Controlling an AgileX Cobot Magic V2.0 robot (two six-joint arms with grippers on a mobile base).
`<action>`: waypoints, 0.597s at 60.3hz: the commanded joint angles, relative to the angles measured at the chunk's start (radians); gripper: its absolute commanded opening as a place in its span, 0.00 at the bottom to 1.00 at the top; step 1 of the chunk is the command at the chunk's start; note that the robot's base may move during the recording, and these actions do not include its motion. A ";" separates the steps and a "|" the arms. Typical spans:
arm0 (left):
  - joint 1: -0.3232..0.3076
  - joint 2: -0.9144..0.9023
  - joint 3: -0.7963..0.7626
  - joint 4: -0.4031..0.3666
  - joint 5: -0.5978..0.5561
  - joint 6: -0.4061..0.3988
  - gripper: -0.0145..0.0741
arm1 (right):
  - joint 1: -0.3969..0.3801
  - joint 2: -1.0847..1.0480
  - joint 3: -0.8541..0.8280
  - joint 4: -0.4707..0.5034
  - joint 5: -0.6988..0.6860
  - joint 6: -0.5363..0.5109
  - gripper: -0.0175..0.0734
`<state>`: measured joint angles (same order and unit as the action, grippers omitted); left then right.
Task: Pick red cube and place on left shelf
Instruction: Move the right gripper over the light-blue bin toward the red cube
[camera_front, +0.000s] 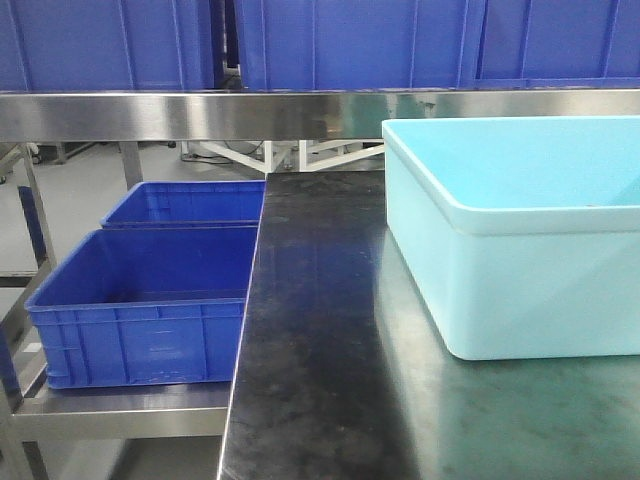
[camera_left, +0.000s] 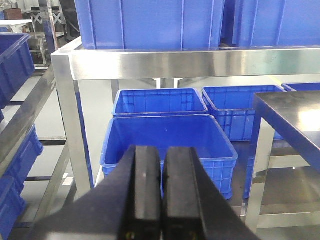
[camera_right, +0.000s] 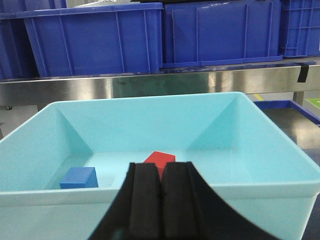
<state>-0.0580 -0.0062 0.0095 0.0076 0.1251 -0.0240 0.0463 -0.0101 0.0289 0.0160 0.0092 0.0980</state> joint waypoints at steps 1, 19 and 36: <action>-0.004 -0.014 0.023 -0.008 -0.090 -0.001 0.28 | 0.000 -0.022 -0.016 -0.005 -0.105 -0.006 0.25; -0.004 -0.014 0.023 -0.008 -0.090 -0.001 0.28 | 0.002 0.006 -0.058 -0.005 -0.210 -0.006 0.25; -0.004 -0.014 0.023 -0.008 -0.090 -0.001 0.28 | 0.002 0.412 -0.376 -0.005 -0.191 -0.006 0.25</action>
<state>-0.0580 -0.0062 0.0095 0.0076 0.1251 -0.0240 0.0463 0.2744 -0.2242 0.0160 -0.0896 0.0980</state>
